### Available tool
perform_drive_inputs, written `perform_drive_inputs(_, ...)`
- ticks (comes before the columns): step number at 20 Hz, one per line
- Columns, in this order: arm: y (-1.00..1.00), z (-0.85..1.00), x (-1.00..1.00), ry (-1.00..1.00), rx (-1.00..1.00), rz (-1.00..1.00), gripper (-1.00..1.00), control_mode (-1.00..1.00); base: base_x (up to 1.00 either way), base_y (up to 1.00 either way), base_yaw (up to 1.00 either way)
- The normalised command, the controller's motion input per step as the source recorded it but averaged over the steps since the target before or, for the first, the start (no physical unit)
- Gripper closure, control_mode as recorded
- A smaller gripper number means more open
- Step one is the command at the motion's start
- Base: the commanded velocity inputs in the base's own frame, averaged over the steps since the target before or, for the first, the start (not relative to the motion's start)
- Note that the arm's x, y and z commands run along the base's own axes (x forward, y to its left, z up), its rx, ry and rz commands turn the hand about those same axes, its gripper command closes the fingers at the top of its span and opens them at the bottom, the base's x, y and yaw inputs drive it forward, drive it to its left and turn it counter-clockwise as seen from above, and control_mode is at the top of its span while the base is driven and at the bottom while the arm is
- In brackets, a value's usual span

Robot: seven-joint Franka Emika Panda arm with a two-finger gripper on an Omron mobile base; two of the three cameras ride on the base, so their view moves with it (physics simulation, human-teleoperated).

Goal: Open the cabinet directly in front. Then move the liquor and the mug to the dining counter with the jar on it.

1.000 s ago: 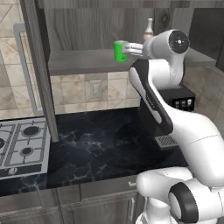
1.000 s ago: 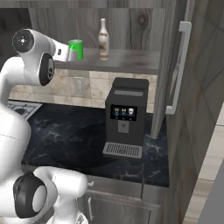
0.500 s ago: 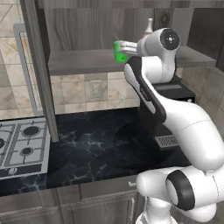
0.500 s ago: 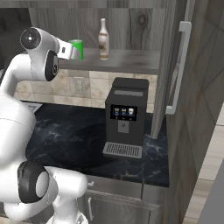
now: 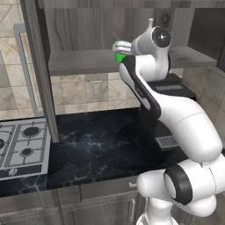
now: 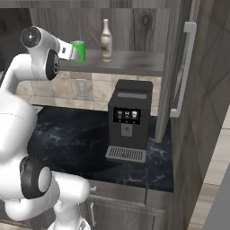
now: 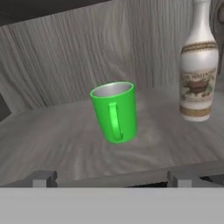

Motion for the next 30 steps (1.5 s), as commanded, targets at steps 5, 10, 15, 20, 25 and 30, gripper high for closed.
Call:
perform_drive_inputs(5, 0.00, -0.03, 0.34, 0.00, 0.00, 0.00, -1.00, -1.00, 0.00, 0.00, 0.00)
perform_drive_inputs(10, 0.00, -0.01, 0.42, 0.00, 0.00, 0.00, -1.00, -1.00, 0.00, 0.00, 0.00)
perform_drive_inputs(15, 0.01, -0.04, 0.41, 0.00, -0.03, 0.00, -1.00, -1.00, 0.00, 0.00, 0.00)
perform_drive_inputs(20, 0.01, -0.11, 0.38, 0.00, -0.06, 0.00, -1.00, -1.00, 0.00, 0.00, 0.00)
perform_drive_inputs(25, 0.02, -0.11, 0.35, 0.00, -0.06, 0.00, -1.00, -1.00, 0.00, 0.00, 0.00)
perform_drive_inputs(30, 0.01, -0.06, 0.42, 0.00, -0.05, 0.00, -1.00, -1.00, 0.00, 0.00, 0.00)
